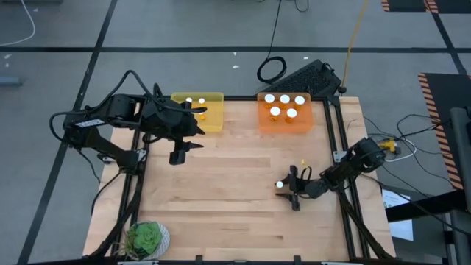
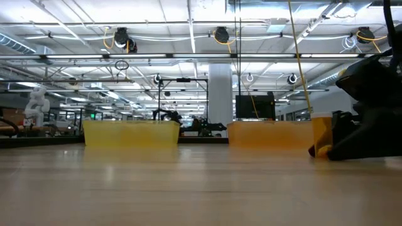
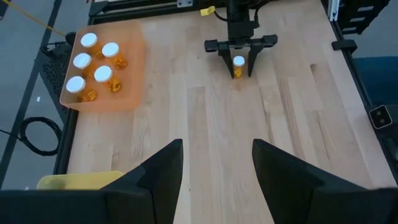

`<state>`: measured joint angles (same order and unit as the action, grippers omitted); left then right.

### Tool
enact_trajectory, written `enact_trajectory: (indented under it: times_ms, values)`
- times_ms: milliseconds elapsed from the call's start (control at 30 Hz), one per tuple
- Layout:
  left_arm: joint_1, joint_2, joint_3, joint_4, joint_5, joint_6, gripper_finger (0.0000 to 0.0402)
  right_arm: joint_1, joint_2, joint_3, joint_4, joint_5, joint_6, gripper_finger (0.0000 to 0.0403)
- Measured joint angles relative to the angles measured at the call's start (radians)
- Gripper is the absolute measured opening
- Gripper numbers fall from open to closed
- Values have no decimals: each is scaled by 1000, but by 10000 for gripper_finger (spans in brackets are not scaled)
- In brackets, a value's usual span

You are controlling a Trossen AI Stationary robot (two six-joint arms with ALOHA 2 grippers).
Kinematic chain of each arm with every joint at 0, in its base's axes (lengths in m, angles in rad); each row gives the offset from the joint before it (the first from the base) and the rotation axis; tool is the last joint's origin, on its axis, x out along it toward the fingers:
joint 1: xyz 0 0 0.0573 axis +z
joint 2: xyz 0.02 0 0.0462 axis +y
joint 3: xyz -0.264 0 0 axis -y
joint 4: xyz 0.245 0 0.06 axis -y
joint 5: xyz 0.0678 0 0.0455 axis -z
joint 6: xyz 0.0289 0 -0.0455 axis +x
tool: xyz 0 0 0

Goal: Pick and place medicine bottles into bin by pill shape (circle, oval)
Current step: Put the small yellow pill bottle into the transparent yellow bin

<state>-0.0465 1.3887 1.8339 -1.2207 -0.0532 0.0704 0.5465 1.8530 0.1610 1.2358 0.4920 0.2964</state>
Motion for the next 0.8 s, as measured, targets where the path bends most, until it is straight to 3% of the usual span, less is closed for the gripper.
enact_trajectory:
  times_ms: [433, 800]
  values:
    - [0, 0, 0, 3, 1, -3, 198, -50, 0, 2, -1, -47, 22, 98]
    - [0, 20, 0, 15, 2, -15, 198, -53, 2, 46, -4, -59, 25, 102]
